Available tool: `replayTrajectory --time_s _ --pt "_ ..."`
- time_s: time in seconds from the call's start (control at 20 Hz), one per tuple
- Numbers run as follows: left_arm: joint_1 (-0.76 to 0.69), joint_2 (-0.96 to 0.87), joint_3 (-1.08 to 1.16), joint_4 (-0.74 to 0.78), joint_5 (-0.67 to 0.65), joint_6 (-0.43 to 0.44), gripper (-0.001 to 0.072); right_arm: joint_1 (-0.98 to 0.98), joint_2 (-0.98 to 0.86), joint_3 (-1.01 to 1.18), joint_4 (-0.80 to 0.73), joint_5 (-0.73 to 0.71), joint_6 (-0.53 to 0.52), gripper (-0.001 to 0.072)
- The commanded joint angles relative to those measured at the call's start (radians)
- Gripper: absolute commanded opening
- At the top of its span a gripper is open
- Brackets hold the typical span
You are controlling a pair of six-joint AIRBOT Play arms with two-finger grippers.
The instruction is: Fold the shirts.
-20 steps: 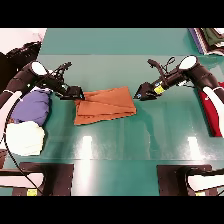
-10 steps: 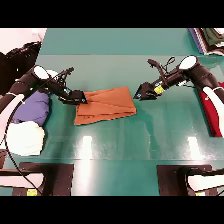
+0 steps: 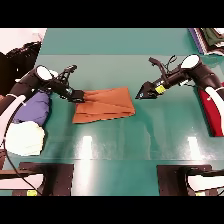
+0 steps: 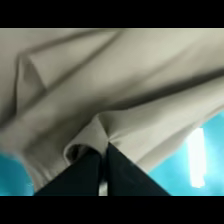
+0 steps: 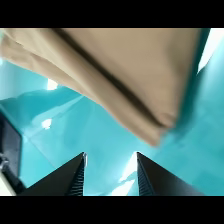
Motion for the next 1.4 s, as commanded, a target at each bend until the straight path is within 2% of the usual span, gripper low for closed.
replayTrajectory --time_s 0.0,0.1,0.15,0.2,0.25,0.3,0.5,0.55,0.6,0.65,0.7,0.95,1.2,1.3,1.35 --pt "-0.005 0.133 -0.04 0.151 -0.102 0.039 0.002 -0.01 0.06 -0.001 -0.116 0.003 -0.005 0.0367" --pt "-0.005 0.216 -0.125 0.127 -0.206 0.063 0.0023 -0.009 0.087 -0.001 -0.17 0.004 -0.004 0.0368" --pt "-0.005 0.242 -0.174 0.108 -0.251 0.054 0.0129 -0.01 0.09 -0.001 -0.169 0.004 -0.004 0.0373" --pt "-0.005 0.257 -0.219 0.106 -0.274 0.044 0.0619 -0.009 0.089 -0.001 -0.169 0.004 -0.004 0.0444" --pt "-0.005 0.264 -0.251 0.112 -0.264 0.035 0.0671 -0.004 0.084 -0.001 -0.167 0.004 -0.001 0.0585" --pt "-0.005 0.264 -0.262 0.13 -0.248 0.035 0.066 -0.002 0.079 -0.005 -0.168 -0.001 0.002 0.0611" --pt "-0.005 0.265 -0.168 0.102 -0.199 0.016 0.0658 -0.035 0.031 -0.098 -0.139 -0.074 0.016 0.0609" --pt "-0.005 0.265 -0.132 0.081 -0.19 0.017 0.0545 -0.049 0.013 -0.135 -0.074 -0.129 0.015 0.0608" --pt "-0.005 0.265 -0.103 0.061 -0.177 0.023 0.0296 -0.06 -0.009 -0.164 -0.001 -0.173 0.012 0.0604" --pt "-0.005 0.265 -0.076 0.041 -0.149 0.031 0.0105 -0.063 -0.045 -0.176 0.055 -0.203 0.003 0.06" --pt "-0.005 0.265 -0.056 0.027 -0.114 0.03 0.0025 -0.062 -0.084 -0.172 0.094 -0.212 -0.022 0.0598" --pt "-0.005 0.264 -0.023 -0.066 0.004 0.029 0.0024 0.027 -0.285 -0.037 0.19 -0.235 -0.033 0.0598" --pt "-0.005 0.264 -0.023 -0.069 0.017 0.028 0.0024 0.182 -0.429 0.126 0.281 -0.236 -0.033 0.0594" --pt "-0.005 0.264 -0.023 -0.069 0.016 0.028 0.0024 0.236 -0.455 0.175 0.277 -0.238 -0.035 0.0489" --pt "-0.005 0.264 -0.023 -0.071 0.015 0.028 0.0024 0.255 -0.456 0.189 0.277 -0.248 -0.052 0.0483"
